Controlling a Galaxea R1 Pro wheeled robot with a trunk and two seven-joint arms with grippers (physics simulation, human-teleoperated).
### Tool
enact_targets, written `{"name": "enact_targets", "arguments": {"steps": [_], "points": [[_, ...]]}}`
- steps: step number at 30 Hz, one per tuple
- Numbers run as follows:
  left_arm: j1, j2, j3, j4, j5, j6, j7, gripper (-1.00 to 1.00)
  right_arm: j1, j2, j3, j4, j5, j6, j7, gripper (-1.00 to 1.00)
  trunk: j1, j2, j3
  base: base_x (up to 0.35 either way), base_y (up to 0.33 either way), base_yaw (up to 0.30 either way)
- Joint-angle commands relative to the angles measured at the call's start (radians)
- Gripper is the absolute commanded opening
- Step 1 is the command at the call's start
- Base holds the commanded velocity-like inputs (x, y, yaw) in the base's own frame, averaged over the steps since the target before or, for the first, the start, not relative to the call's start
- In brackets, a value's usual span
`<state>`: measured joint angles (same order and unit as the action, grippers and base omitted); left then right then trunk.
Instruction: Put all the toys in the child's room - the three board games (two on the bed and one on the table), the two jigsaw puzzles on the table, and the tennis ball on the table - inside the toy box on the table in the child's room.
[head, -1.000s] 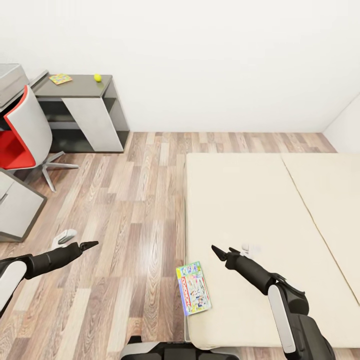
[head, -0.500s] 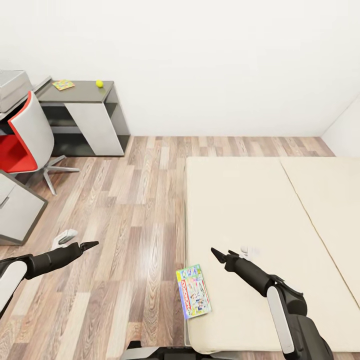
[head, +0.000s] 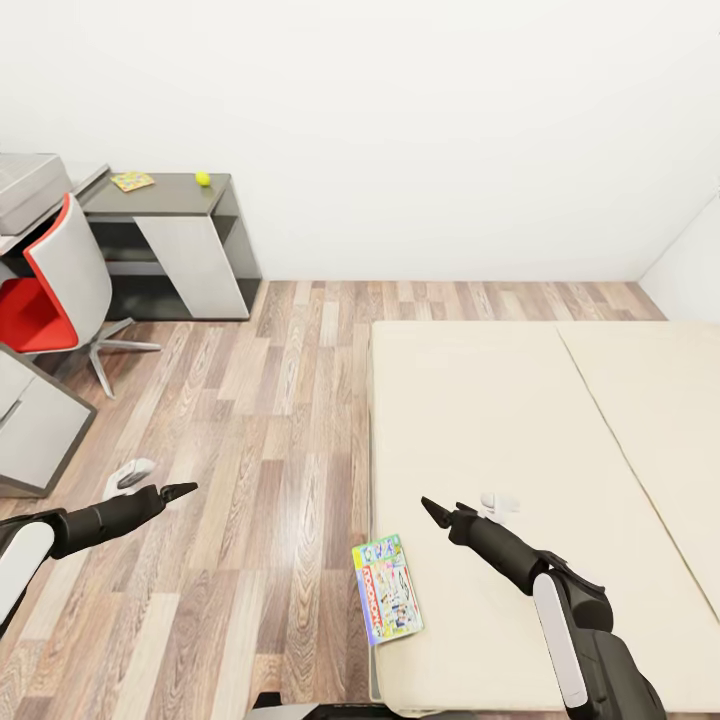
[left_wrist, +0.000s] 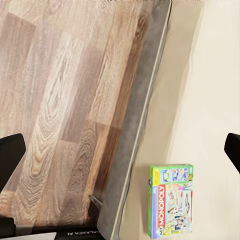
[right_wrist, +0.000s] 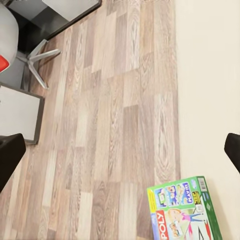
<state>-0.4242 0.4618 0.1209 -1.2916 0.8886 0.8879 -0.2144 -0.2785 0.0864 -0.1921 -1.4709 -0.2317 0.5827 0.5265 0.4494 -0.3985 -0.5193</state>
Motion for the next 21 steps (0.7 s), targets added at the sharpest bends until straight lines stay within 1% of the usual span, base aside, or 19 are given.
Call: {"name": "enact_targets", "arguments": {"steps": [1, 5, 13, 21], "points": [[-0.001, 0.0, 0.001, 0.0, -0.005, 0.005, -0.007, 1.0, -0.001, 0.001, -0.003, -0.001, -0.005, 0.008, 0.003, 1.0, 0.001, -0.002, 0.0, 0.0, 0.0, 0.0], [-0.001, 0.0, 0.0, 0.0, -0.005, 0.005, -0.007, 1.0, -0.001, 0.0, -0.004, 0.0, -0.006, 0.007, 0.003, 1.0, 0.001, -0.002, 0.007, 0.0, 0.0, 0.0], [-0.001, 0.0, 0.0, 0.0, -0.005, 0.005, -0.007, 1.0, -0.001, 0.001, -0.003, 0.0, -0.005, -0.027, 0.003, 1.0, 0.001, -0.002, 0.02, 0.0, 0.0, 0.0], [-0.001, 0.0, 0.0, 0.0, -0.005, 0.005, -0.007, 1.0, -0.001, 0.0, -0.003, 0.0, -0.006, -0.033, 0.003, 1.0, 0.001, -0.002, 0.033, 0.0, 0.0, 0.0]]}}
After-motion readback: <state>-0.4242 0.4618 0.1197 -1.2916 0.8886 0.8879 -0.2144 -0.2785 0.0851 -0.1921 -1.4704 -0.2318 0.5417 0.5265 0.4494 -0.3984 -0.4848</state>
